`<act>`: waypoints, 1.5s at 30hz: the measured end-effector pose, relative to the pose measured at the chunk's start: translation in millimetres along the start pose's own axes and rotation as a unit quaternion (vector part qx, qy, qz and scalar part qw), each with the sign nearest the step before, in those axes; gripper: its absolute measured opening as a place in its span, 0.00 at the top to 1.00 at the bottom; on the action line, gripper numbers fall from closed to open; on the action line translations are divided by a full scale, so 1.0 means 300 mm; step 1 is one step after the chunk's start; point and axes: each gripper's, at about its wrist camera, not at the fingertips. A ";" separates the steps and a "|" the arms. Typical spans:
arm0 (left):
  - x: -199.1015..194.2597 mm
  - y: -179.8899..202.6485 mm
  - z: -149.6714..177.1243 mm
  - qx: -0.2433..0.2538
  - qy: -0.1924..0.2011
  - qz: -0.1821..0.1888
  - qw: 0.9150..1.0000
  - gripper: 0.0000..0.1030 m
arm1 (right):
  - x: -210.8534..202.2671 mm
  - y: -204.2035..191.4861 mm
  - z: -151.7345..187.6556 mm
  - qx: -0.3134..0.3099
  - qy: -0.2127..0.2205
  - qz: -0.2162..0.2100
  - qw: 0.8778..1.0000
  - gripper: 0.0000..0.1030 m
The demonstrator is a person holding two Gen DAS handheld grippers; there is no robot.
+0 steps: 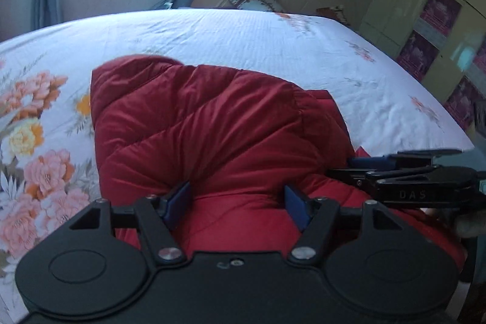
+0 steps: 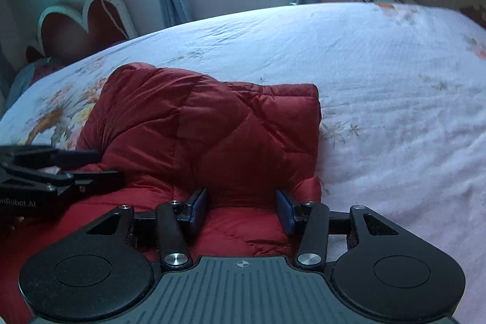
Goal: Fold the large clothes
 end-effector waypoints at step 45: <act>-0.164 -0.004 0.119 -0.040 0.059 -0.077 0.994 0.44 | -0.041 0.197 0.037 0.115 0.008 -0.047 0.992 1.00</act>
Point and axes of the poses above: each gripper's, at about its wrist camera, not at the fingertips, and x roughly the way its jaws point, y to its right, z to its underside
